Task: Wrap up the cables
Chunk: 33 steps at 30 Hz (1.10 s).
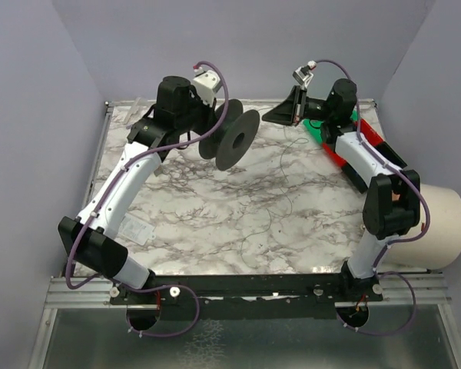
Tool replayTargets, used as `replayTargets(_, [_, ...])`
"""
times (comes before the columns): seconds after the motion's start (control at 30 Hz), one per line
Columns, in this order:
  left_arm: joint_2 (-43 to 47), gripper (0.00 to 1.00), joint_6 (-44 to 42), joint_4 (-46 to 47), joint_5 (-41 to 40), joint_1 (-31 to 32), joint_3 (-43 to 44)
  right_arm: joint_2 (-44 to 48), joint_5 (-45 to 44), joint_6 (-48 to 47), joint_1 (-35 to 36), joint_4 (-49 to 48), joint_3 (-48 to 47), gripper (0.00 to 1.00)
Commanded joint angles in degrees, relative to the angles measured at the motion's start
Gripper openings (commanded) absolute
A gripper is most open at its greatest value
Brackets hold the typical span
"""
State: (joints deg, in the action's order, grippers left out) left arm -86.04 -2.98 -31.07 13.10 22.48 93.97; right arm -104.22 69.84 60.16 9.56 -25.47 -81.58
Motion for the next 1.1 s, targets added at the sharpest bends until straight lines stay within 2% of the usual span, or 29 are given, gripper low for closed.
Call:
replayTargets(0.0, [0.3, 0.00, -5.0, 1.0, -14.9, 3.9, 0.9, 4.7, 3.8, 19.4, 2.9, -21.8, -2.0, 0.00])
replayTargets(0.17, [-1.0, 0.00, -4.8, 1.3, -20.8, 6.7, 1.0, 2.1, 0.7, 27.2, 3.8, -29.1, -7.3, 0.00])
replayTargets(0.27, [-1.9, 0.00, -3.3, 1.6, -23.7, 6.9, 1.8, 1.4, 1.6, 27.0, 6.4, -29.7, -7.5, 0.00])
replayTargets(0.47, [-4.5, 0.00, 1.0, 1.7, -28.8, 6.8, 6.1, 3.1, 5.5, 17.6, 15.1, -28.4, -1.3, 0.00])
replayTargets(0.6, [-6.1, 0.00, 5.0, 1.5, -29.5, 6.1, 9.3, 3.8, 5.8, 3.7, 20.1, -17.5, 2.7, 0.00])
replayTargets(0.73, [-7.2, 0.00, 9.7, 1.1, -25.0, 3.5, 11.3, 3.4, 1.9, -15.4, 23.1, 2.6, 2.9, 0.01])
replayTargets(0.83, [-7.4, 0.00, 15.0, 1.3, -17.4, -0.3, 11.7, 3.3, -4.0, -24.3, 23.4, 11.7, 3.1, 0.00])
replayTargets(0.93, [-7.4, 0.00, 20.9, 2.8, -8.0, -5.7, 11.5, 3.3, -10.4, -28.7, 23.2, 16.8, 4.3, 0.00])
replayTargets(1.07, [-6.5, 0.00, 25.4, 6.9, 1.2, -9.9, 10.3, 2.2, -18.9, -29.0, 22.7, 17.8, 7.3, 0.00])
